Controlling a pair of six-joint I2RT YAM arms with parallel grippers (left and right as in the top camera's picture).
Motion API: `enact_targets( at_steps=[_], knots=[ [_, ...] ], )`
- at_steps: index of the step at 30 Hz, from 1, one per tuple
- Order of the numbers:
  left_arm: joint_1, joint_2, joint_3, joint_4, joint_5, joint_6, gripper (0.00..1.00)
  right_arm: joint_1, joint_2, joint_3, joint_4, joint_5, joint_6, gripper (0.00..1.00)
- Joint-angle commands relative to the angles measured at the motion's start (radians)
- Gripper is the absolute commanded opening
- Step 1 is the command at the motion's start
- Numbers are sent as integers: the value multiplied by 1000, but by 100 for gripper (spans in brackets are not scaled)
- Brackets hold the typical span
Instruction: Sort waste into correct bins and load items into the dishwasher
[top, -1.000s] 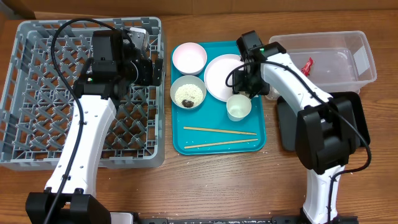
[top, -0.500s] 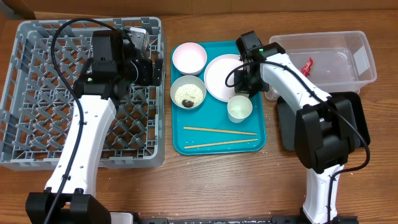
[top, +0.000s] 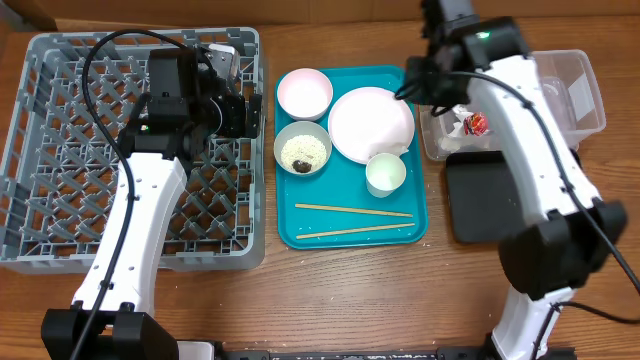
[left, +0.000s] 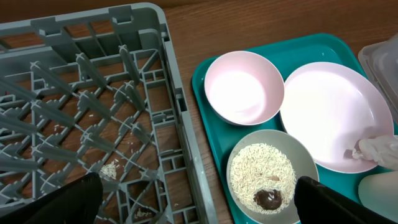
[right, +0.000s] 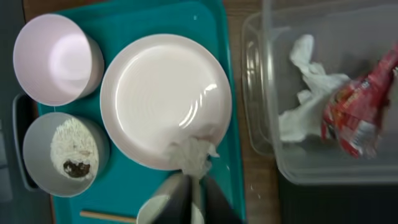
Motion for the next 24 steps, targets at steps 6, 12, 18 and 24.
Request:
enact_targets(
  at_steps=[6, 12, 18, 24],
  knots=[
    [1, 0, 19, 1, -5, 8, 100, 39, 64, -179, 62, -31, 12, 72],
    [1, 0, 19, 1, -5, 8, 100, 86, 89, -315, 201, -30, 31, 75],
    [1, 0, 19, 1, -5, 8, 100, 88, 90, -414, 311, 45, 56, 77],
    [1, 0, 19, 1, -5, 8, 100, 88, 90, -467, 387, 44, 57, 75]
  ],
)
